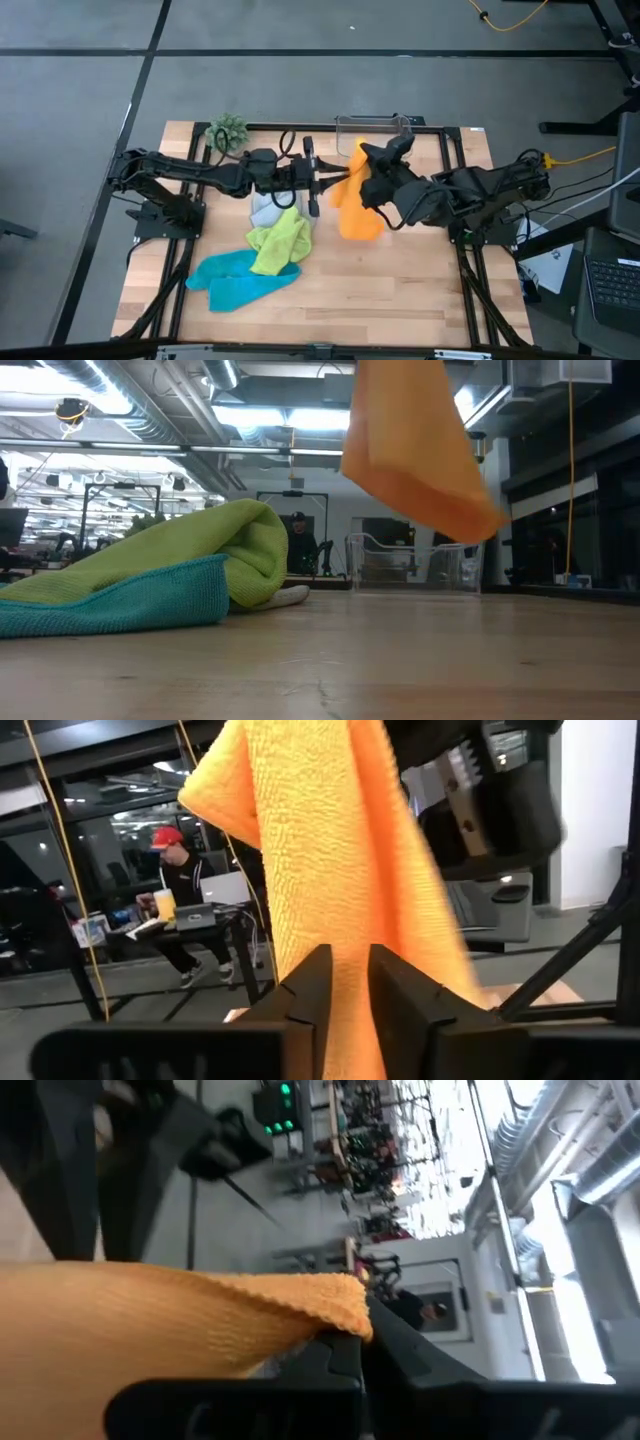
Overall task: Fold microfiber towels
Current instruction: Fold the orange microfiber cloth
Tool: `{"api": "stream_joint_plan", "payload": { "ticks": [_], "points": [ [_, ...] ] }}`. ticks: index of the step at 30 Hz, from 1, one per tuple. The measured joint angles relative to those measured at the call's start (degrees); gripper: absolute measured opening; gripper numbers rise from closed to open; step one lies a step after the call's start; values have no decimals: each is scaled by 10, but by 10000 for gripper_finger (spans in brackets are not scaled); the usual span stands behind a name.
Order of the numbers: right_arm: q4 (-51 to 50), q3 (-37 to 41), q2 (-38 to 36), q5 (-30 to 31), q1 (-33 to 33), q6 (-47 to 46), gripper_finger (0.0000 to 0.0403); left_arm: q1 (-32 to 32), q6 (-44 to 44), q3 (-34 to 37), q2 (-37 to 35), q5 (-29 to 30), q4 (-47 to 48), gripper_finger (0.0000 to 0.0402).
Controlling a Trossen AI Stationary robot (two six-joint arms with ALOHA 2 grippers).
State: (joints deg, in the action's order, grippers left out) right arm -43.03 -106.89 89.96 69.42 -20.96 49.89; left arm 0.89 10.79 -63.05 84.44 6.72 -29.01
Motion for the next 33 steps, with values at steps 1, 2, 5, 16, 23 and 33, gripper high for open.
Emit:
{"api": "stream_joint_plan", "payload": {
  "ticks": [1,2,5,16,23,33],
  "points": [
    [7,0,0,-11,2,1,0,0,0,0,0,0,1,73],
    [14,0,0,-21,5,1,0,0,0,0,0,-3,0,79],
    [22,0,0,-36,16,1,0,0,-1,0,0,-30,0,93],
    [11,0,0,-98,36,-19,0,-7,-1,0,0,-34,-81,98],
    [14,0,0,-137,41,-22,0,-4,-29,0,0,-51,-102,97],
    [35,0,22,-112,72,-43,0,-4,-29,1,7,-45,-97,97]
  ]
}}
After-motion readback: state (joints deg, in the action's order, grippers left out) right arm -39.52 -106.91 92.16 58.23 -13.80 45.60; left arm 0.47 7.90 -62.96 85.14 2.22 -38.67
